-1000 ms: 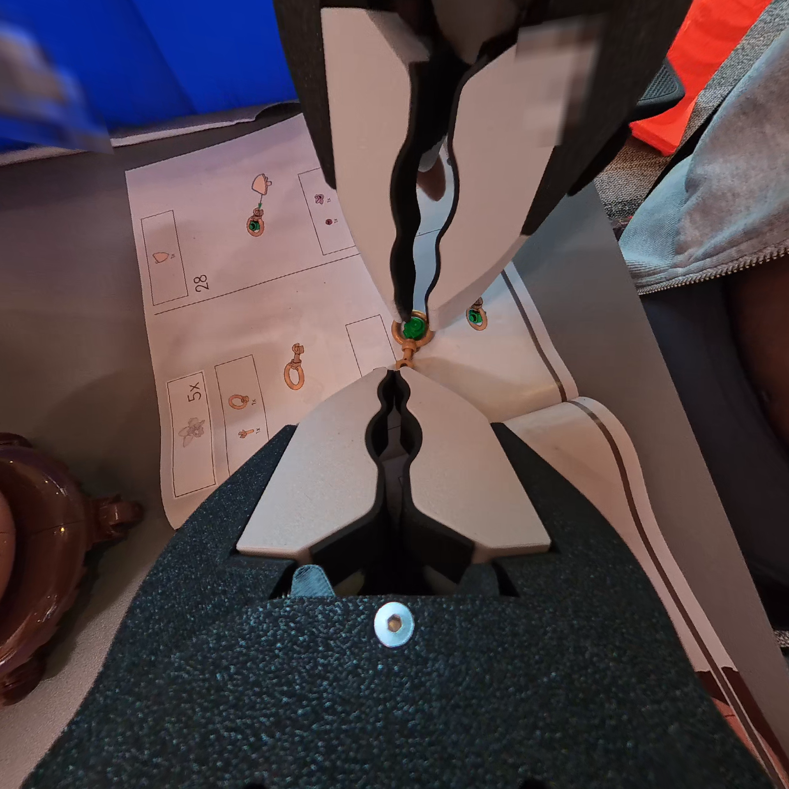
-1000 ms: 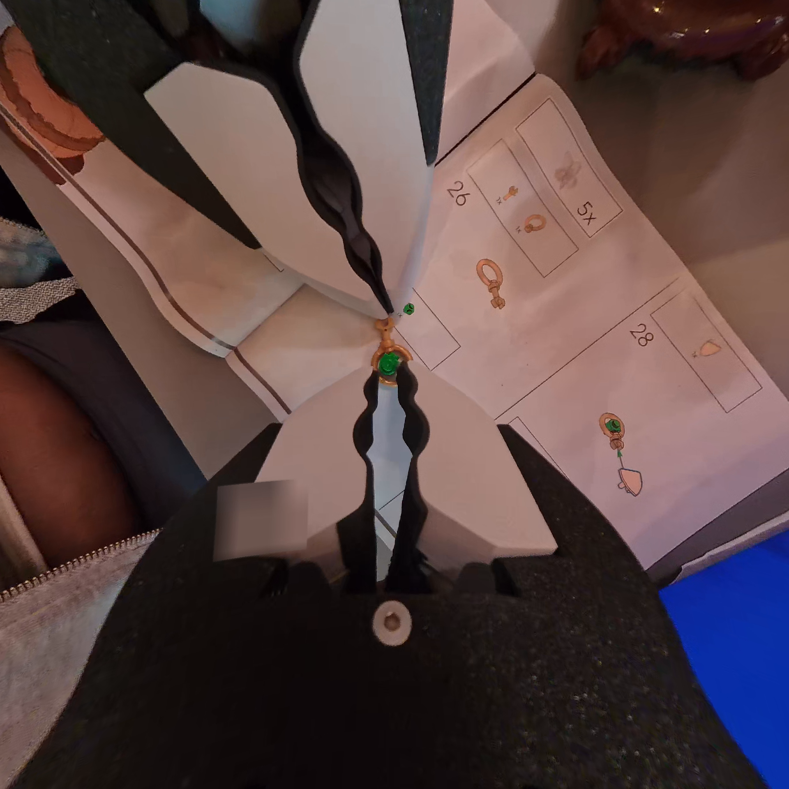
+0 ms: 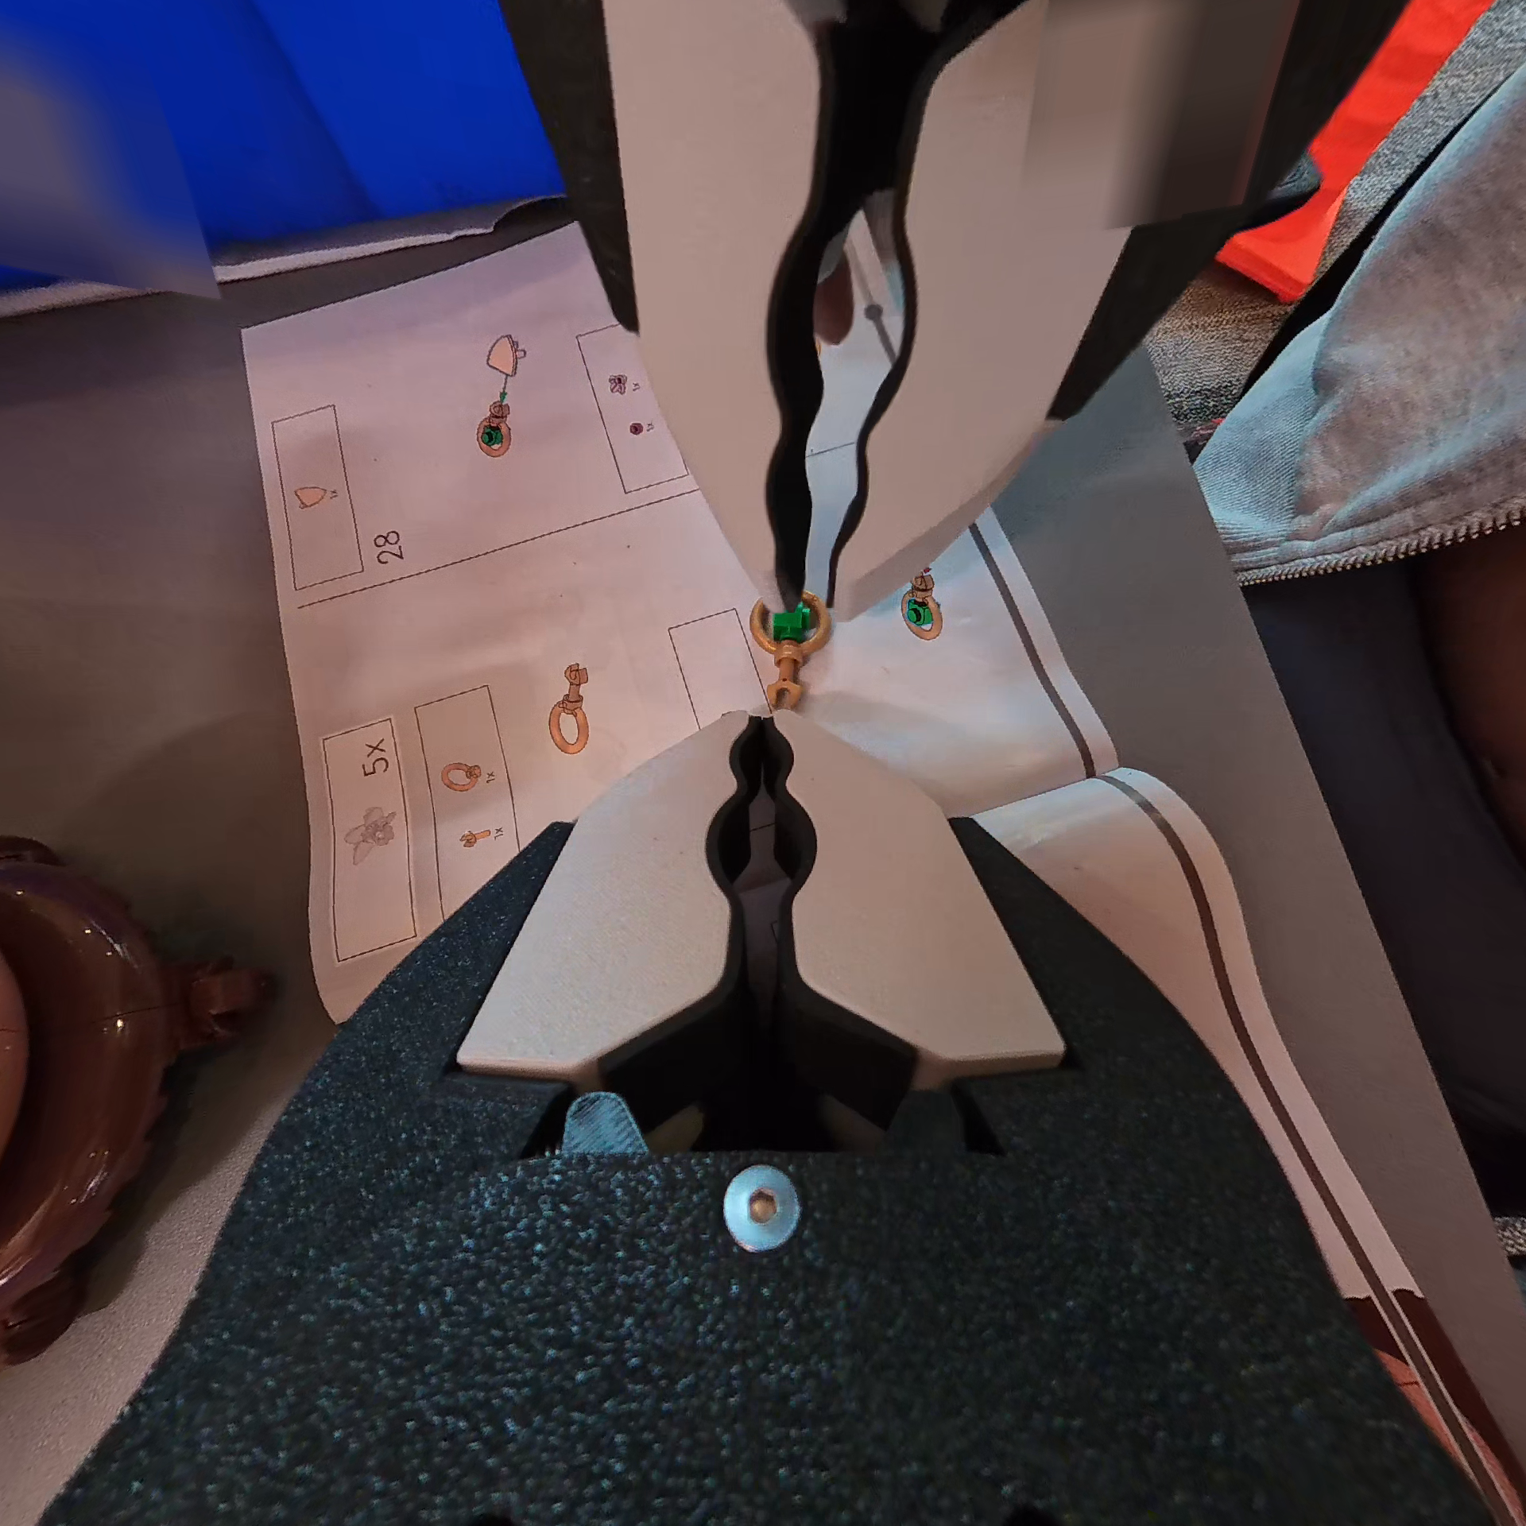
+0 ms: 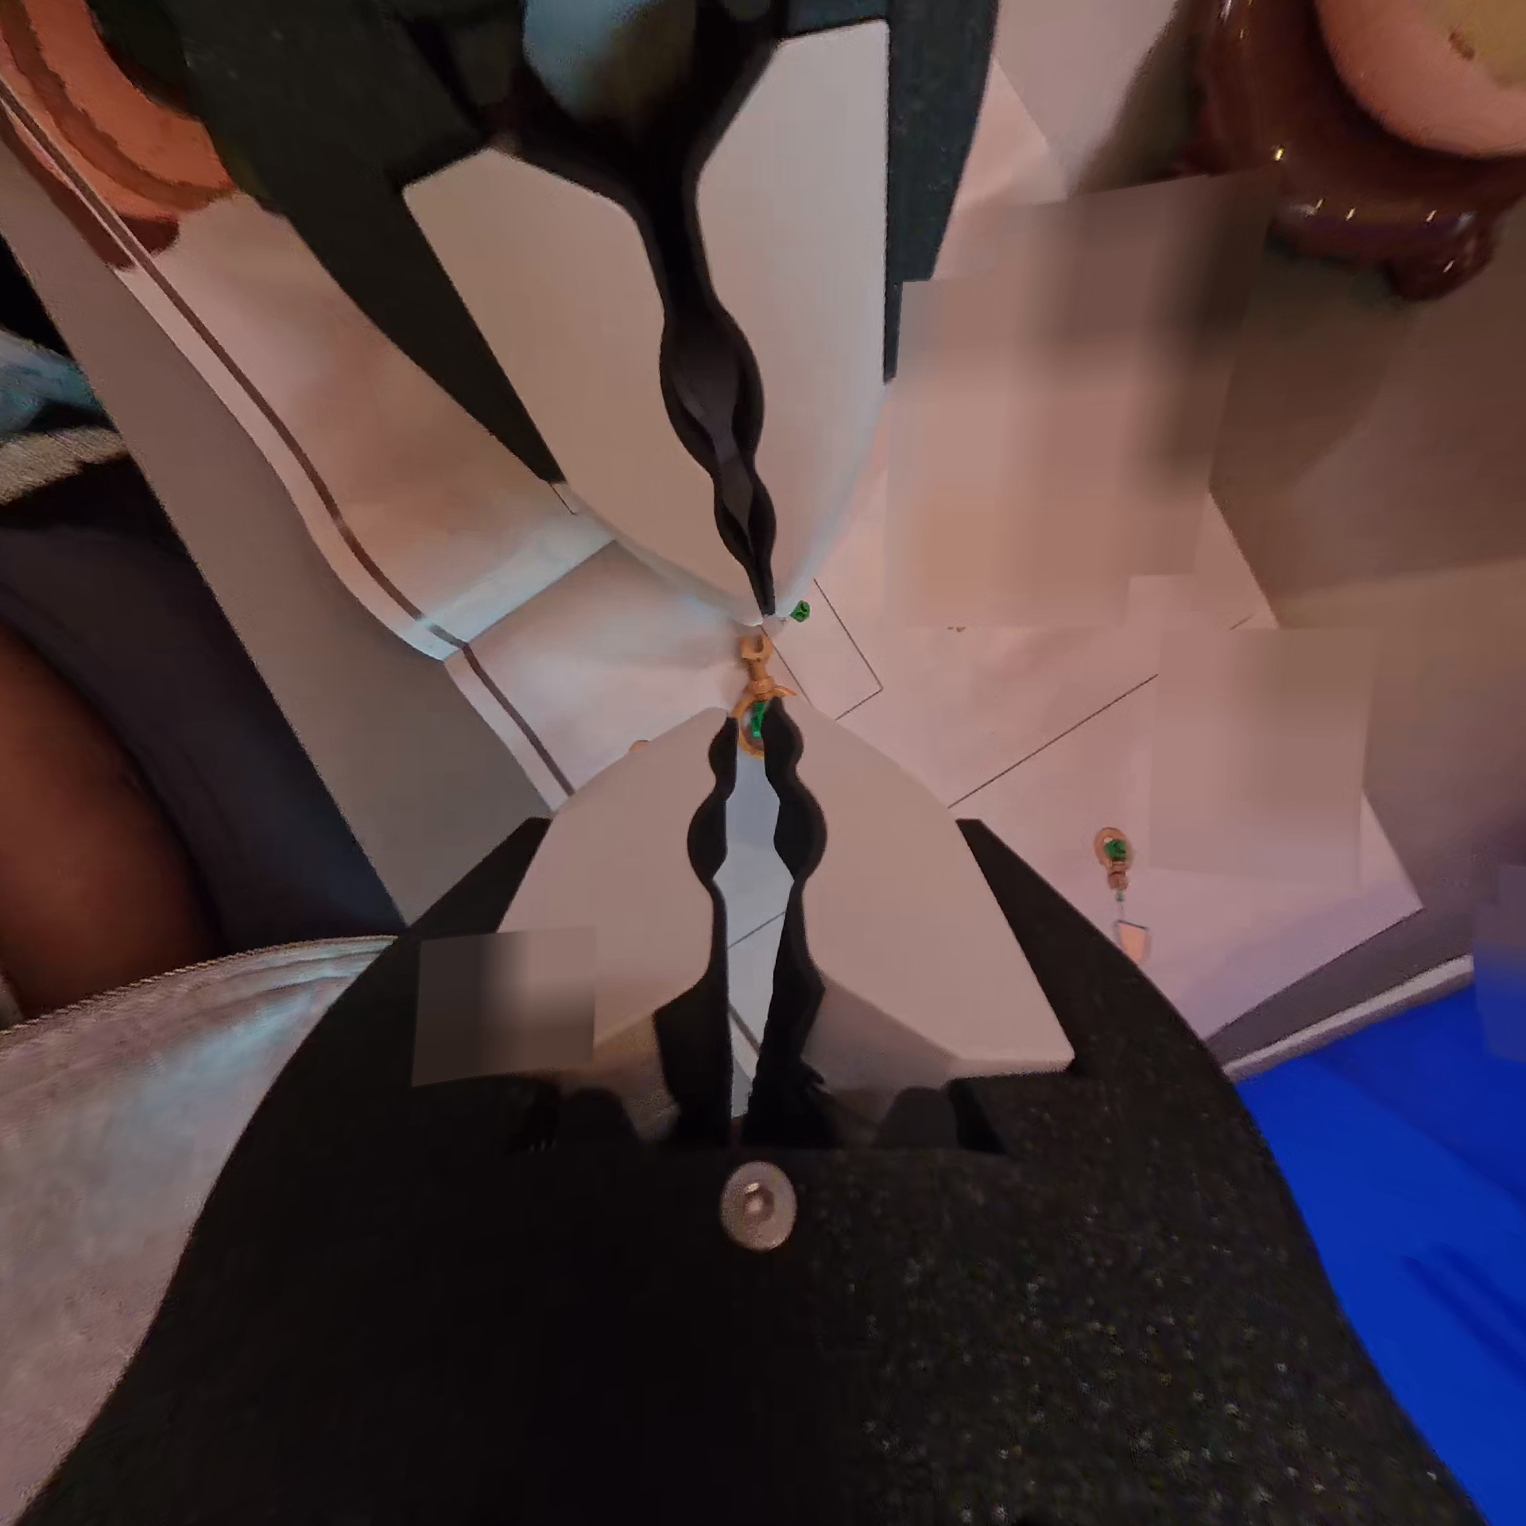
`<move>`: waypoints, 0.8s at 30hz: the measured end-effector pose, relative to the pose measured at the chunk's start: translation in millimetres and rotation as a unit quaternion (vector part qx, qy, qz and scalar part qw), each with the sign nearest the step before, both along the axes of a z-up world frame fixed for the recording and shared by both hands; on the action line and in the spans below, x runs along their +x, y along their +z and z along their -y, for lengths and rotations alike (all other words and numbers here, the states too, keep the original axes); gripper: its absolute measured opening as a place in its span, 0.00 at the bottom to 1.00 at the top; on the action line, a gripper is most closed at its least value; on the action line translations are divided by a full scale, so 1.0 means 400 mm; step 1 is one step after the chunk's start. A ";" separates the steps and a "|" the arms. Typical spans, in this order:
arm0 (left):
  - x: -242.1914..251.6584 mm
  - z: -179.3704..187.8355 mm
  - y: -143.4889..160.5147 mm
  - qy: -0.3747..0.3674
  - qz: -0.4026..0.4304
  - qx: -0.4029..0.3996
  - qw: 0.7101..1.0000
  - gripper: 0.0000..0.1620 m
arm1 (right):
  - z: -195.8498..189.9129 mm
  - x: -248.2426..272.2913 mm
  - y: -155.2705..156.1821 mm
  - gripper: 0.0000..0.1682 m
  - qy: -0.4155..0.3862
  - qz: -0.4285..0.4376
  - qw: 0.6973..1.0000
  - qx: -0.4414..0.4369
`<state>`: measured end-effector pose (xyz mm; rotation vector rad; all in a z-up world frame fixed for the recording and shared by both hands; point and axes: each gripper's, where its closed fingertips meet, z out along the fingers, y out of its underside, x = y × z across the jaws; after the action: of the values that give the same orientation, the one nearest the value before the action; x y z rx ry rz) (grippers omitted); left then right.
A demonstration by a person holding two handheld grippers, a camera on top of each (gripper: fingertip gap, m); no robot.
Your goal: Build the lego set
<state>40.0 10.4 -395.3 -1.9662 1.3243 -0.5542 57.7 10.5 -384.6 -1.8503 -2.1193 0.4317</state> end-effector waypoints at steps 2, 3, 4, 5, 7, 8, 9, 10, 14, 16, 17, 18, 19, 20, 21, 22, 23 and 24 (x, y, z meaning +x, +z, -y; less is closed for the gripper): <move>0.000 0.000 0.000 0.000 0.000 0.001 1.000 0.00 | -0.005 0.005 -0.011 0.03 0.028 0.015 0.999 0.037; 0.000 0.000 0.000 0.000 0.000 0.001 1.000 0.00 | -0.005 0.007 -0.017 0.03 0.036 0.021 0.998 0.044; 0.000 0.000 0.000 0.000 0.000 0.001 1.000 0.00 | -0.006 0.003 -0.017 0.03 0.038 0.017 0.998 0.047; 0.000 0.000 0.000 0.000 0.000 0.001 1.000 0.00 | -0.007 0.002 -0.016 0.03 0.036 0.017 0.998 0.044; 0.000 0.000 0.000 0.000 -0.001 0.002 1.000 0.00 | -0.008 0.002 -0.018 0.03 0.032 0.021 0.999 0.035; 0.000 0.000 0.000 0.000 -0.001 0.003 1.000 0.00 | -0.007 0.000 -0.018 0.03 0.033 0.018 0.999 0.032; 0.000 0.000 0.000 0.000 -0.001 0.003 1.000 0.00 | -0.006 0.000 -0.018 0.03 0.036 0.019 0.999 0.031; 0.000 0.000 0.000 0.000 -0.001 0.003 1.000 0.00 | -0.007 0.000 -0.018 0.03 0.037 0.019 0.999 0.032; 0.001 0.000 0.000 0.000 -0.001 0.003 1.000 0.00 | -0.026 0.002 0.000 0.03 0.035 0.012 0.998 0.044; 0.001 0.000 0.000 0.000 -0.001 0.003 1.000 0.00 | -0.021 0.008 0.011 0.03 0.040 0.006 0.999 0.029; 0.001 0.000 0.000 0.000 -0.001 0.002 1.000 0.00 | -0.015 0.009 0.011 0.03 0.045 0.003 0.999 0.021; 0.001 0.000 0.000 0.000 -0.001 0.002 1.000 0.00 | -0.010 0.008 0.008 0.03 0.049 0.000 0.999 0.018; 0.001 0.000 0.000 0.000 -0.001 0.002 1.000 0.00 | -0.006 0.007 0.003 0.03 0.053 -0.001 0.998 0.019; 0.001 0.000 0.000 0.000 -0.001 0.002 1.000 0.00 | -0.007 0.003 -0.001 0.03 0.054 -0.005 0.998 0.023; 0.001 0.000 0.000 0.000 -0.001 0.002 1.000 0.00 | -0.011 -0.001 -0.004 0.03 0.051 -0.008 0.998 0.028; 0.001 0.000 0.000 0.000 -0.001 0.002 1.000 0.00 | -0.011 0.000 -0.008 0.03 0.052 -0.005 0.998 0.024; 0.001 0.000 0.000 0.000 -0.001 0.002 1.000 0.00 | -0.009 0.003 -0.014 0.03 0.052 0.001 0.999 0.016; 0.001 0.000 0.000 0.000 -0.001 0.002 1.000 0.00 | -0.013 0.003 -0.019 0.03 0.049 0.003 0.999 0.016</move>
<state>40.2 10.2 -395.5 -1.9646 1.3244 -0.5496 59.0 15.7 -392.3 -1.7378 -2.2160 0.4121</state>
